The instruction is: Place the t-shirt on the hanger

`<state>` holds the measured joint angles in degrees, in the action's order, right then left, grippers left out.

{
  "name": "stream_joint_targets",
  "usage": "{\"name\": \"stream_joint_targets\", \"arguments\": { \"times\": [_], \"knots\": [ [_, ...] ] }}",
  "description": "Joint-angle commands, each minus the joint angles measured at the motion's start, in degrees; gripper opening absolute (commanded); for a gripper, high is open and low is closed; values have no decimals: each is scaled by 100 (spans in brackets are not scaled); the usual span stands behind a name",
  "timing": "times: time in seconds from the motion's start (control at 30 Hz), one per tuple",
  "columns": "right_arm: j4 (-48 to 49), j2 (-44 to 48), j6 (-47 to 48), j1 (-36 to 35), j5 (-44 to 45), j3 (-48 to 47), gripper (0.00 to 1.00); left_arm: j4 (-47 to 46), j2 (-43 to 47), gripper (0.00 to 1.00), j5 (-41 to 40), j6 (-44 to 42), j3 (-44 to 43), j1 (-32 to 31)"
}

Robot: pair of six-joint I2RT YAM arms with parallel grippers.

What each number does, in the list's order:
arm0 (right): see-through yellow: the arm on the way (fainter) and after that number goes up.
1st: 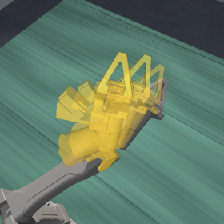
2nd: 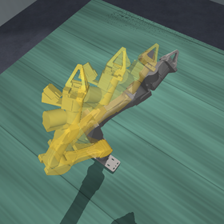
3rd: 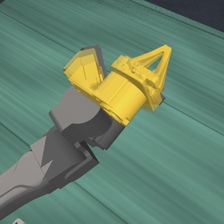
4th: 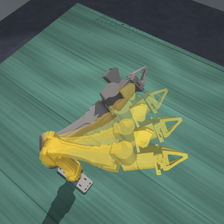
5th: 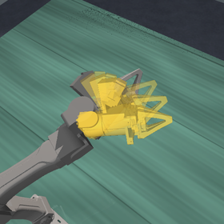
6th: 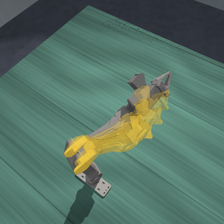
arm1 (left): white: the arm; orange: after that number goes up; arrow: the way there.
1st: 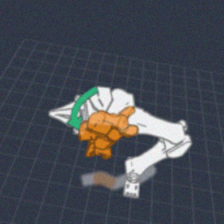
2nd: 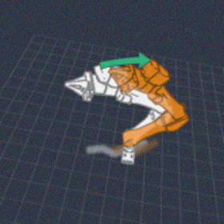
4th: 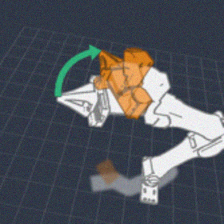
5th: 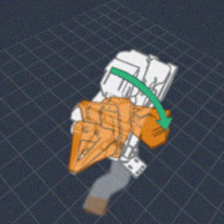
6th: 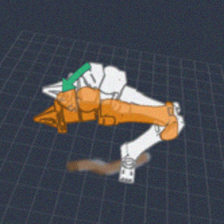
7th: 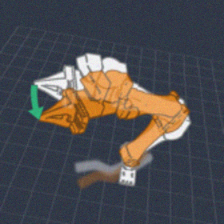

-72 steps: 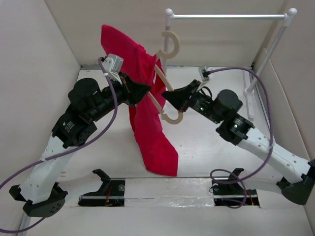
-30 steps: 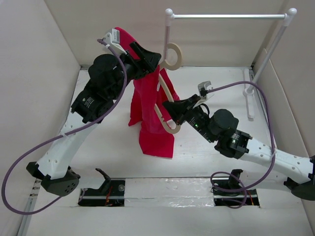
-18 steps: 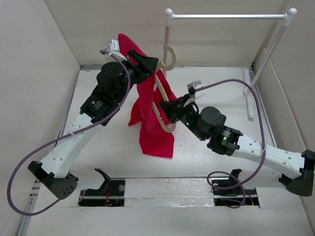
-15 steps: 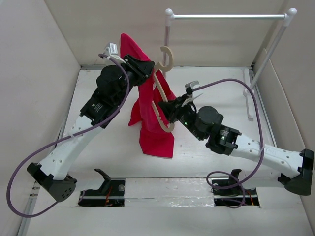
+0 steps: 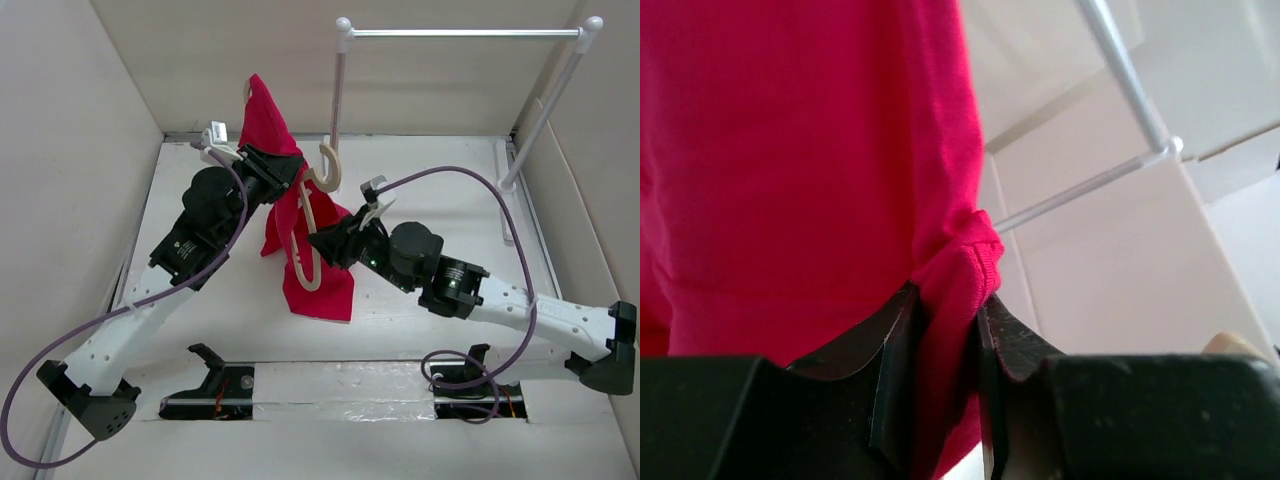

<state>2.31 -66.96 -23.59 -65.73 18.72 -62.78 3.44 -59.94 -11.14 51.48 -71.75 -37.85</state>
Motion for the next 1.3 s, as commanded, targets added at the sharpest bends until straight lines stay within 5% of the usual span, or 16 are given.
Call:
{"name": "stream_joint_targets", "arguments": {
  "times": [0.0, 0.17, 0.3, 0.33, 0.37, 0.4, 0.5, 0.53, 0.57, 0.67, 0.87, 1.1, 1.13, 1.23, 1.27],
  "knots": [
    [104, 499, -400, -53, -228, -32, 40, -125, 307, 0, 234, -69, 152, 23],
    [-509, 754, -523, -53, -413, -41, 56, -37, 536, 0, 270, -25, 152, 23],
    [-837, 1096, -532, 130, -474, 187, 55, 25, 668, 0, 322, 107, 161, 23],
    [-820, 1236, -567, 262, -544, 301, 43, 51, 694, 0, 340, 142, 152, 23],
    [-706, 1307, -550, 628, -954, 432, 8, 69, 738, 0, 358, 177, 143, 23],
    [-653, 1343, -541, 850, -1219, 703, 0, 69, 765, 0, 393, 239, 143, 23],
    [-582, 1229, -453, 1648, -2370, 1013, 0, 104, 826, 0, 454, 362, 117, 23],
    [-591, 1203, -410, 1756, -2599, 1040, 1, 130, 826, 0, 463, 380, 108, 23],
    [-634, 1211, -331, 1818, -2671, 1058, 23, 148, 826, 0, 472, 406, 73, 23],
    [-452, 1203, -59, 2081, -2696, 1268, 64, 139, 800, 0, 603, 555, 21, 23],
    [-555, 536, 398, 2944, -4347, 1006, 71, 341, 677, 0, 709, 626, -278, 23],
    [-486, -141, 628, 2874, -4702, 856, 73, 166, 730, 0, 788, 819, -138, 23],
    [-442, -212, 628, 2873, -4711, 838, 71, 148, 730, 0, 780, 828, -129, 23],
    [-371, -221, 505, 2566, -4571, 759, 37, -53, 791, 0, 701, 933, 2, 23],
    [-415, -169, 461, 2470, -4396, 750, 17, -159, 835, 0, 674, 960, 116, 23]
  ]
}}
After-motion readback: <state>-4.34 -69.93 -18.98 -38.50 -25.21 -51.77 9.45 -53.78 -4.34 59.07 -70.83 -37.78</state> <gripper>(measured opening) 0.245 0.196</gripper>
